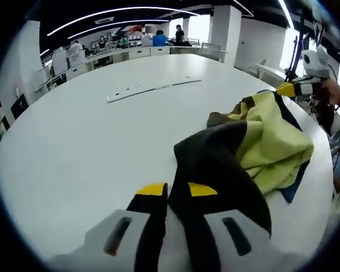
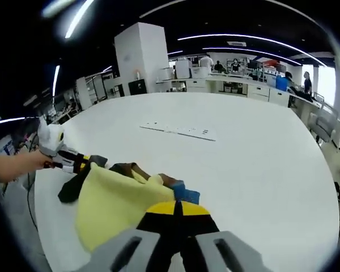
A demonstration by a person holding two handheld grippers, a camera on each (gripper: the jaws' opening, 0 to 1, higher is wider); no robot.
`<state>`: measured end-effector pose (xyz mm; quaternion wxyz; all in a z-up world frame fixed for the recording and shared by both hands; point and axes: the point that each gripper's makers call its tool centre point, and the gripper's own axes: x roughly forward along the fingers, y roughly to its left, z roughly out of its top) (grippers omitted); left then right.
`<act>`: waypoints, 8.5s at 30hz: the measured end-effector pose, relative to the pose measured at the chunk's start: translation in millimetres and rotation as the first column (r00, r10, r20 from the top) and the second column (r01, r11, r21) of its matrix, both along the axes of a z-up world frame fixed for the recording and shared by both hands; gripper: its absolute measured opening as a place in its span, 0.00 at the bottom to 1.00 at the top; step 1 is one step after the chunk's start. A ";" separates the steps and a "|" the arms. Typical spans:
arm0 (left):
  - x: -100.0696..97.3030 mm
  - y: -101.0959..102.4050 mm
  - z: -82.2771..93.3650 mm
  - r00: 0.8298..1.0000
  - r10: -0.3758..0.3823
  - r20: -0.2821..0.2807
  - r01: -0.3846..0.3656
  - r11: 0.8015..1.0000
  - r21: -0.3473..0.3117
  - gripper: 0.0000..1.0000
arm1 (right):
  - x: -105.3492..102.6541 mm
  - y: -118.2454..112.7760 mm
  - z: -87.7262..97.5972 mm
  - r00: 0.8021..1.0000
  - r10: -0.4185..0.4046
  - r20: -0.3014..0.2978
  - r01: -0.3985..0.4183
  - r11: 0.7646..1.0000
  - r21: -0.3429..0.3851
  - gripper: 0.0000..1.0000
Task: Fold the garment on the visible template until the final outline fits inside the template.
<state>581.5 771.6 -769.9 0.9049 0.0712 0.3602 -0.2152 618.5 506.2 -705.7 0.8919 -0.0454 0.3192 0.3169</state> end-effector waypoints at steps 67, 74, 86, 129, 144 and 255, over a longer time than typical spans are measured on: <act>84.8 104.9 47.1 0.891 0.421 0.172 -0.422 0.906 -0.030 0.00 | 104.7 -16.5 -22.8 0.970 -0.239 -0.038 0.239 0.971 -0.002 0.00; 78.6 107.1 34.4 0.902 0.408 0.143 -0.413 0.911 0.008 0.00 | 101.9 -17.2 -28.2 0.967 -0.249 -0.048 0.249 0.968 -0.010 0.00; 48.7 82.9 56.5 0.919 0.351 0.180 -0.340 0.936 -0.091 0.25 | 80.6 -4.2 6.2 0.977 -0.209 0.026 0.208 0.977 0.046 0.35; -50.3 -93.7 39.0 0.978 -0.168 0.121 0.188 0.965 -0.185 0.24 | -80.8 29.9 -18.0 0.998 -0.033 -0.056 0.039 0.993 0.114 0.52; -39.1 -130.4 11.5 0.965 -0.241 0.103 0.251 0.964 -0.090 0.24 | -92.3 48.7 -46.8 0.996 -0.071 -0.061 0.077 0.992 0.100 0.31; 63.3 -35.0 66.3 0.981 0.019 0.191 -0.030 0.998 0.055 0.47 | 6.2 -142.4 -15.7 0.935 -0.353 0.008 0.354 0.935 -0.042 0.38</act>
